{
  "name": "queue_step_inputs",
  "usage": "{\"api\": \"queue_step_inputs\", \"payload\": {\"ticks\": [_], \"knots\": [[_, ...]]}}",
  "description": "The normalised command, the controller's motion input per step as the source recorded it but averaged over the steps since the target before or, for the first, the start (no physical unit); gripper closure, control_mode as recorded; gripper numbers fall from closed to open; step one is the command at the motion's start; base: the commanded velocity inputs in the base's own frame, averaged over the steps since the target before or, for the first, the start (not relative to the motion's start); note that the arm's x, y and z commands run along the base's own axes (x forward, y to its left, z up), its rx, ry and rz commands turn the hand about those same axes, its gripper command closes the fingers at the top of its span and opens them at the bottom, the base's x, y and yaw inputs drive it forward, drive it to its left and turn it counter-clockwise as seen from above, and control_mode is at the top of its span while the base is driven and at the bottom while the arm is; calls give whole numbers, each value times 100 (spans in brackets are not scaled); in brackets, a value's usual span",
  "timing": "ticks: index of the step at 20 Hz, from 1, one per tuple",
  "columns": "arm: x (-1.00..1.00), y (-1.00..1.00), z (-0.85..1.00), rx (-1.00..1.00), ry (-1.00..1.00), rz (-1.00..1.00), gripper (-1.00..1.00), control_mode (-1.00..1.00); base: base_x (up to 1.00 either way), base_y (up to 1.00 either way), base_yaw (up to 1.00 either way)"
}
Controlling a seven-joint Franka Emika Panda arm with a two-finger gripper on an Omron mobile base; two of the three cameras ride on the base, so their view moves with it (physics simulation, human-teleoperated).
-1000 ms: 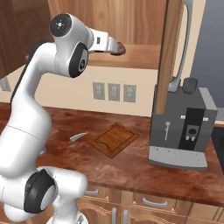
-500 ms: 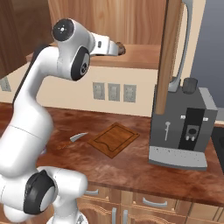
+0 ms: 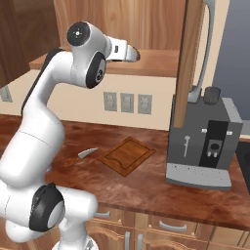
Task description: Pick the bread, place it on the cutting board, pick the jam, place it on the counter, and close the cabinet.
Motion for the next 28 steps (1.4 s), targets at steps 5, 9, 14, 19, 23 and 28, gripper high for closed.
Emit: {"api": "queue_step_inputs", "payload": {"ticks": [5, 9, 14, 19, 23, 28], "knots": [[22, -4, 0, 0, 0, 0, -100, -100, 0, 0, 0], [26, -1, 0, 0, 0, 0, -100, -100, 0, 0, 0], [27, -4, 0, 0, 0, 0, -100, -100, 0, 0, 0], [28, -8, 0, 0, 0, 0, -100, -100, 0, 0, 0], [26, -7, 0, 0, 0, 0, -100, -100, 0, 0, 0], [23, -7, 0, 0, 0, 0, -100, -100, 0, 0, 0]]}}
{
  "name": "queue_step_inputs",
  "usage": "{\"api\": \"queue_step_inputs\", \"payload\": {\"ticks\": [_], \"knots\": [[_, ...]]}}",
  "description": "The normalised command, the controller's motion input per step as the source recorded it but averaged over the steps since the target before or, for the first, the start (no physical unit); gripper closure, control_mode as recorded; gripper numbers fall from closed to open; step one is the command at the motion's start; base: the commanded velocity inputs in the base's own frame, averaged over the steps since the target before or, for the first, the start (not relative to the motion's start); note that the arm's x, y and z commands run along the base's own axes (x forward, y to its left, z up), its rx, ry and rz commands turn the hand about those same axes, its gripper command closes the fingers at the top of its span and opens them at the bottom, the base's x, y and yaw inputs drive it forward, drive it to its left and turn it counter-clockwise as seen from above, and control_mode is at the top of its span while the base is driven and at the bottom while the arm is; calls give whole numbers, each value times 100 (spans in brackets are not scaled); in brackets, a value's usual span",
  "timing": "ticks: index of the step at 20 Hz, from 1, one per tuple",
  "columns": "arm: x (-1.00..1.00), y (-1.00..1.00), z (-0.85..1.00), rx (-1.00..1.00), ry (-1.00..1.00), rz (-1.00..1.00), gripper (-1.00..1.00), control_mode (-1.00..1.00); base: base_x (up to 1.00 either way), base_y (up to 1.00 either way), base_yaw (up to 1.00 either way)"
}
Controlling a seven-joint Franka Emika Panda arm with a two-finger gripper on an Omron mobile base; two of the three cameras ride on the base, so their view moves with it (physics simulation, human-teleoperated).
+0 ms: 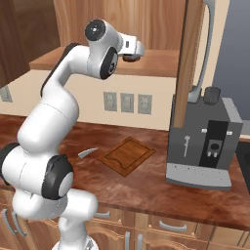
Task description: Pick the bread, place it on the cutting board, pick the jam, place it on the counter, and close the cabinet.
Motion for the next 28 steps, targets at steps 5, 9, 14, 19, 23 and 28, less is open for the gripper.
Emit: {"api": "queue_step_inputs", "payload": {"ticks": [5, 9, 14, 19, 23, 28], "knots": [[22, -4, 0, 0, 0, 0, -100, -100, 0, 0, 0], [18, 0, 0, 0, 0, 0, -100, -100, 0, 0, 0], [16, -3, 0, 0, 0, 0, -100, -100, 0, 0, 0], [11, -3, 0, 0, 0, 0, -100, -100, 0, 0, 0], [11, -2, 0, 0, 0, 0, -100, -100, 0, 0, 0], [13, 0, 0, 0, 0, 0, -100, -100, 0, 0, 0]]}}
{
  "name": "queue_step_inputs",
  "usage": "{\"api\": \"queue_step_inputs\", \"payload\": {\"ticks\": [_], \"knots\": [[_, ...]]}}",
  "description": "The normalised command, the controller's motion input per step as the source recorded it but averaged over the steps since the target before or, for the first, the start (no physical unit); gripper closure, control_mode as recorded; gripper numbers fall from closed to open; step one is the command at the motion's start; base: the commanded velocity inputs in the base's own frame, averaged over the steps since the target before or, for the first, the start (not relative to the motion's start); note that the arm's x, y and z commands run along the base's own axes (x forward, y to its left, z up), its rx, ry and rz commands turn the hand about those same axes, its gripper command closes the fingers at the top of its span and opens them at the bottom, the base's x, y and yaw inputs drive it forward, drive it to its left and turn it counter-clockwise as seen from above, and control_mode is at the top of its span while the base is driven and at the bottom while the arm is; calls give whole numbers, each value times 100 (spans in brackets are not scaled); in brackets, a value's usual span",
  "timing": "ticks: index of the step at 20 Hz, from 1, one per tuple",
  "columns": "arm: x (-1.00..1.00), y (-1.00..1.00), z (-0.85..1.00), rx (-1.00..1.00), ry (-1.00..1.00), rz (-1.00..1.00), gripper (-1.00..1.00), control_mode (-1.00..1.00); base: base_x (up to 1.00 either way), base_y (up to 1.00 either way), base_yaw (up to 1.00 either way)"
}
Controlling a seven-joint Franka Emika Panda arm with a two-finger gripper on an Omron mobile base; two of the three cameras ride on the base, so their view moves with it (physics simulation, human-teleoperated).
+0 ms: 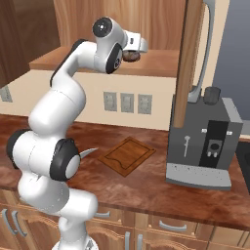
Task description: Pick the bread, place it on the cutting board, pick the jam, place it on the counter, and close the cabinet.
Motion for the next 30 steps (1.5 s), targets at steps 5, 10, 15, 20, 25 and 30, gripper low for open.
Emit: {"api": "queue_step_inputs", "payload": {"ticks": [5, 10, 15, 20, 25, 30], "knots": [[9, 0, -4, 0, 0, 0, -100, -100, 0, 0, 0], [2, 0, -11, 0, 0, 0, -100, -100, 0, 0, 0], [4, 0, -13, 0, 0, 0, -100, -100, 0, 0, 0], [18, 0, -2, 0, 0, 0, -100, -100, 0, 0, 0], [27, 0, 0, 0, 0, 0, -100, -100, 0, 0, 0], [18, 0, -1, 0, 0, 0, -100, -100, 0, 0, 0]]}}
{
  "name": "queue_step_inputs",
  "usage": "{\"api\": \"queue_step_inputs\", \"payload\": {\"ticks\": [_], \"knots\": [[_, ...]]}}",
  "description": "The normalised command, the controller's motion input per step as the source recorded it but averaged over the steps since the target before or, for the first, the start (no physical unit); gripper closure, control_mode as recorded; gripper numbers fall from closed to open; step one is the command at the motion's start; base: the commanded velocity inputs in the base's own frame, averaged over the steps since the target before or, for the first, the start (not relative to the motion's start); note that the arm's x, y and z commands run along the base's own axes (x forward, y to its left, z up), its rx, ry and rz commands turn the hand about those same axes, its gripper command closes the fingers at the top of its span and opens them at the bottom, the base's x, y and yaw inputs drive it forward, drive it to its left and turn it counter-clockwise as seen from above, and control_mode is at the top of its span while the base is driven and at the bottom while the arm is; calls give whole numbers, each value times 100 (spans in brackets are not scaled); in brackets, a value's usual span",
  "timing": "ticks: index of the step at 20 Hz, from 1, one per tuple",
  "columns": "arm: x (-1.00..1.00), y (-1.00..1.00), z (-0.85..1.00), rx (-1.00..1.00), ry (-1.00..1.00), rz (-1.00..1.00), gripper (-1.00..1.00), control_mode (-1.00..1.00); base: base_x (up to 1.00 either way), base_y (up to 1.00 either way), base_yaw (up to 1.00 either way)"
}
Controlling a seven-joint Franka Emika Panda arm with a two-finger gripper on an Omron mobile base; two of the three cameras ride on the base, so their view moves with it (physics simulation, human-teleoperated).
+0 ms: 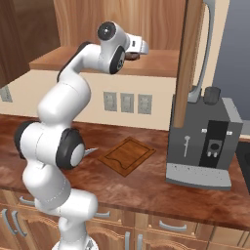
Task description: Pick the bread, place it on the cutting board, pick the jam, place it on the counter, and close the cabinet.
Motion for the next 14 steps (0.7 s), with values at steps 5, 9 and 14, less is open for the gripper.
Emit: {"api": "queue_step_inputs", "payload": {"ticks": [5, 9, 14], "knots": [[5, 0, -4, 0, 0, 0, 100, -100, 0, 0, 0], [0, 0, 0, 0, 0, 0, 100, -100, 0, 0, 0], [-6, -8, 7, 0, 0, 0, 100, -100, 0, 0, 0]]}}
